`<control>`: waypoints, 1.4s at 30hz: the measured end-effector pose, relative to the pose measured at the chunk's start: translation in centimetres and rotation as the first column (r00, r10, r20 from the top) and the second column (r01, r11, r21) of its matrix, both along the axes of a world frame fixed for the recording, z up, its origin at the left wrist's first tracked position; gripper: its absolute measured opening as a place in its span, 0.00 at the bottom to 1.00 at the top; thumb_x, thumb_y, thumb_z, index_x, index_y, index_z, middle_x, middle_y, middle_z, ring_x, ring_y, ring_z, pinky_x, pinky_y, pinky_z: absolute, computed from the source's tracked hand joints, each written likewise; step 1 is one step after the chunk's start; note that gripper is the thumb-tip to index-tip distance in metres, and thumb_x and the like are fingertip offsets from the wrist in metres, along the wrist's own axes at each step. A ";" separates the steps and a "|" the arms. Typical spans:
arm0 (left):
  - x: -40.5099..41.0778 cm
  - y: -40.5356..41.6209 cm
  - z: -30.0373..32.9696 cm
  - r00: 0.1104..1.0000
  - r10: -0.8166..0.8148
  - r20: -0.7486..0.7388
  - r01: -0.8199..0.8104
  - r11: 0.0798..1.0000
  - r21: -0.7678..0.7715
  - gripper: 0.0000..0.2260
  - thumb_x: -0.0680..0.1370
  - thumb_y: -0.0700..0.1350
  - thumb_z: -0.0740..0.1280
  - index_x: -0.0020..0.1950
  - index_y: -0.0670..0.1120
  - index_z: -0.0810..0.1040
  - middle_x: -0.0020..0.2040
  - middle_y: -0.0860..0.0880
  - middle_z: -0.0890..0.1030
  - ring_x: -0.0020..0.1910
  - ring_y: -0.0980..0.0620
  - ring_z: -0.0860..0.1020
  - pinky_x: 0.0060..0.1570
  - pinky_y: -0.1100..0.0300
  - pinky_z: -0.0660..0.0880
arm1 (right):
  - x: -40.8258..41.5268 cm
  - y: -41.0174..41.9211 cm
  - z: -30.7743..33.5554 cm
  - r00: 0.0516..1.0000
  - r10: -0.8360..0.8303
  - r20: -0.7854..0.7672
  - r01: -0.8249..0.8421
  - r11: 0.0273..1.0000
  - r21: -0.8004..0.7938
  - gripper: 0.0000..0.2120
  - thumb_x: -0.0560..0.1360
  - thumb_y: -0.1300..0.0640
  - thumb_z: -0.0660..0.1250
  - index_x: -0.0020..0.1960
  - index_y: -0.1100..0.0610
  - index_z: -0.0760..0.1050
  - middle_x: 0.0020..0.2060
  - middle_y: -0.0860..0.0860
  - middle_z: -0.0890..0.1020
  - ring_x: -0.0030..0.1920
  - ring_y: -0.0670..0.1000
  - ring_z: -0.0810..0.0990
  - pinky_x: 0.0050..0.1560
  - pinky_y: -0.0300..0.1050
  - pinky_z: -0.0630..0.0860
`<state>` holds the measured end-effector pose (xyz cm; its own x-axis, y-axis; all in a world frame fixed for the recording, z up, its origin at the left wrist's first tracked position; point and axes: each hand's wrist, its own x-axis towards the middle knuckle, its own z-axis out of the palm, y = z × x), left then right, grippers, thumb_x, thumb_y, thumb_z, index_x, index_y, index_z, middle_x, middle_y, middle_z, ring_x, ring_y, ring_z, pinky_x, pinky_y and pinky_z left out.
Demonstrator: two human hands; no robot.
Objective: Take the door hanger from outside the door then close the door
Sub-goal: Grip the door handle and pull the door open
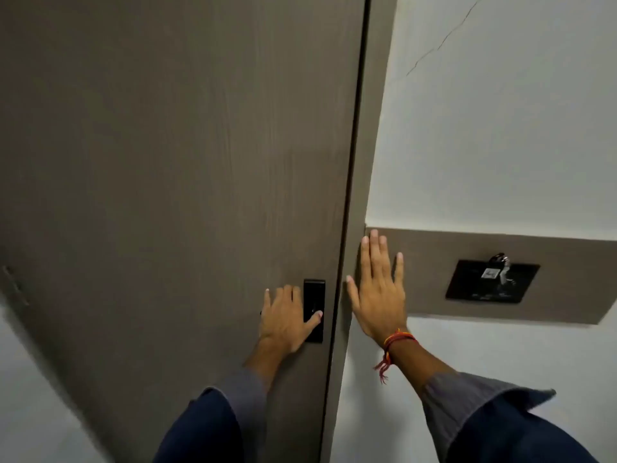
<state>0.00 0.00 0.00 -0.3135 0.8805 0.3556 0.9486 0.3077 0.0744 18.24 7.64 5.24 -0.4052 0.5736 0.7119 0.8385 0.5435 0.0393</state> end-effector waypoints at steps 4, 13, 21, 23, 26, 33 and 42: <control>0.1 0.7 -4.4 0.998 0.016 0.055 -0.015 0.999 -0.029 0.27 0.82 0.65 0.48 0.62 0.45 0.74 0.58 0.46 0.79 0.60 0.46 0.75 0.73 0.44 0.62 | -0.8 1.8 -2.0 0.997 -0.071 -0.024 0.072 0.997 0.038 0.38 0.84 0.43 0.56 0.86 0.60 0.46 0.85 0.57 0.41 0.85 0.56 0.41 0.84 0.67 0.50; 0.5 2.1 -7.8 0.949 0.038 0.314 -0.089 0.984 0.151 0.24 0.82 0.63 0.47 0.51 0.47 0.73 0.46 0.49 0.75 0.49 0.50 0.74 0.63 0.48 0.68 | -2.3 4.7 -4.4 0.995 -0.017 -0.101 0.031 0.989 0.148 0.39 0.86 0.45 0.51 0.83 0.55 0.28 0.82 0.52 0.28 0.83 0.52 0.28 0.82 0.60 0.30; 2.5 2.0 -9.8 0.767 -0.107 0.633 -0.192 0.902 0.385 0.26 0.80 0.63 0.51 0.47 0.42 0.76 0.40 0.46 0.76 0.43 0.47 0.75 0.57 0.49 0.71 | -2.5 5.4 -4.9 0.990 0.013 -0.139 0.013 0.983 0.185 0.41 0.86 0.46 0.54 0.83 0.55 0.27 0.82 0.51 0.27 0.83 0.51 0.26 0.81 0.60 0.29; 2.7 2.0 -10.1 0.710 -0.118 0.694 -0.216 0.901 0.375 0.25 0.81 0.64 0.54 0.48 0.43 0.75 0.40 0.47 0.77 0.45 0.48 0.75 0.60 0.49 0.69 | -2.5 5.6 -4.8 0.990 0.026 -0.135 -0.001 0.983 0.183 0.40 0.86 0.45 0.53 0.83 0.54 0.26 0.82 0.51 0.26 0.82 0.51 0.26 0.81 0.60 0.29; 2.6 1.9 -10.4 0.686 -0.106 0.720 -0.204 0.922 0.330 0.19 0.82 0.59 0.56 0.48 0.45 0.74 0.42 0.49 0.77 0.48 0.51 0.74 0.65 0.47 0.67 | -2.5 5.7 -4.9 0.991 0.029 -0.128 -0.003 0.980 0.197 0.38 0.87 0.45 0.50 0.83 0.55 0.27 0.85 0.53 0.37 0.83 0.51 0.26 0.82 0.61 0.30; 2.1 -0.7 -9.1 0.755 -0.017 0.656 -0.159 0.965 0.208 0.32 0.79 0.70 0.50 0.65 0.48 0.77 0.55 0.50 0.81 0.59 0.53 0.73 0.69 0.47 0.62 | -2.1 5.1 -4.8 0.988 0.056 -0.145 -0.032 0.986 0.164 0.39 0.86 0.46 0.54 0.83 0.55 0.29 0.84 0.55 0.48 0.83 0.50 0.27 0.82 0.61 0.31; 3.0 -5.1 -4.0 0.983 0.105 0.150 -0.114 0.992 0.056 0.26 0.80 0.65 0.56 0.50 0.46 0.84 0.45 0.47 0.83 0.49 0.47 0.77 0.58 0.51 0.70 | -0.8 4.4 -3.9 0.988 0.122 -0.097 -0.110 0.987 0.120 0.38 0.86 0.46 0.55 0.85 0.55 0.35 0.84 0.52 0.36 0.83 0.51 0.29 0.82 0.61 0.32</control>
<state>3.01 -5.06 -4.02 -0.4598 0.8148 0.3531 0.8866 0.3993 0.2334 17.42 12.04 1.32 -0.3849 0.4396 0.8115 0.7726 0.6345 0.0227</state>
